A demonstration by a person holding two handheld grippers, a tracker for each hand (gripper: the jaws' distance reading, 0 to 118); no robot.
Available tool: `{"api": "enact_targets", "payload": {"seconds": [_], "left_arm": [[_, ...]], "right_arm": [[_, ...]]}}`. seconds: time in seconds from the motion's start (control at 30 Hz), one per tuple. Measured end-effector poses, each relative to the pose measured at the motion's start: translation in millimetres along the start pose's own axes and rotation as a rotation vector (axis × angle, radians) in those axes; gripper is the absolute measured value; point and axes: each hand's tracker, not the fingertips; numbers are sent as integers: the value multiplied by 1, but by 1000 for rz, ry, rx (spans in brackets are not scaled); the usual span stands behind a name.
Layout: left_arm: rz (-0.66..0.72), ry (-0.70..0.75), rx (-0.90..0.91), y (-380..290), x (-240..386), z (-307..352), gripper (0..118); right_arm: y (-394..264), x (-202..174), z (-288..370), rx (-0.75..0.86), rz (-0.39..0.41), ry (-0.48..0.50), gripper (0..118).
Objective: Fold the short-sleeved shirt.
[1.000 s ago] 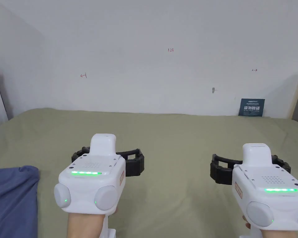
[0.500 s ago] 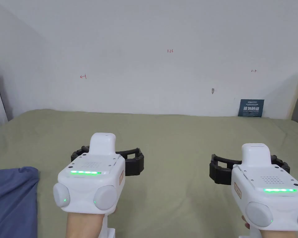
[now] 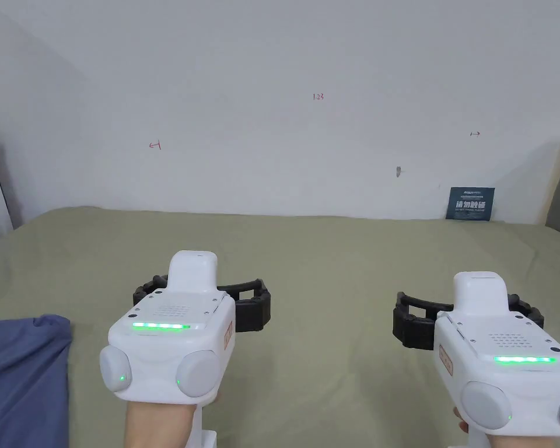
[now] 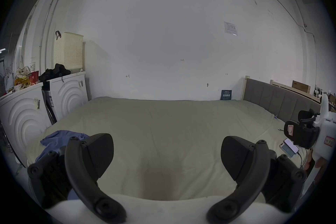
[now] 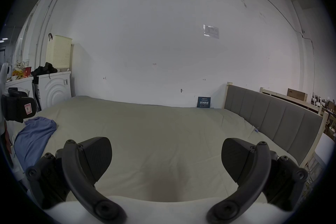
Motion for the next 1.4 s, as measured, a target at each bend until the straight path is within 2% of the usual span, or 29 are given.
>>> {"api": "enact_targets", "payload": {"seconds": [0.43, 0.67, 1.0, 1.3, 1.33, 1.37, 1.4], "left_arm": [[0, -3, -2, 0, 0, 0, 118], [-16, 20, 44, -1, 2, 4, 118], [-44, 18, 36, -3, 0, 0, 118], [-1, 25, 18, 0, -6, -5, 118], [-3, 25, 15, 1, -6, -5, 118], [-5, 28, 10, 1, -6, -5, 110], [-7, 29, 2, 1, -6, -5, 91]], "right_arm": [[0, 0, 0, 1, 4, 2, 118], [-1, 2, 2, 37, -29, -5, 118], [-2, 4, 0, 27, 2, -10, 118], [-1, 3, -3, 12, 7, 10, 118], [-1, 3, -4, 9, 2, 9, 116], [-1, 3, -3, 15, -12, 10, 102], [0, 3, -1, 20, -19, 13, 72]]}}
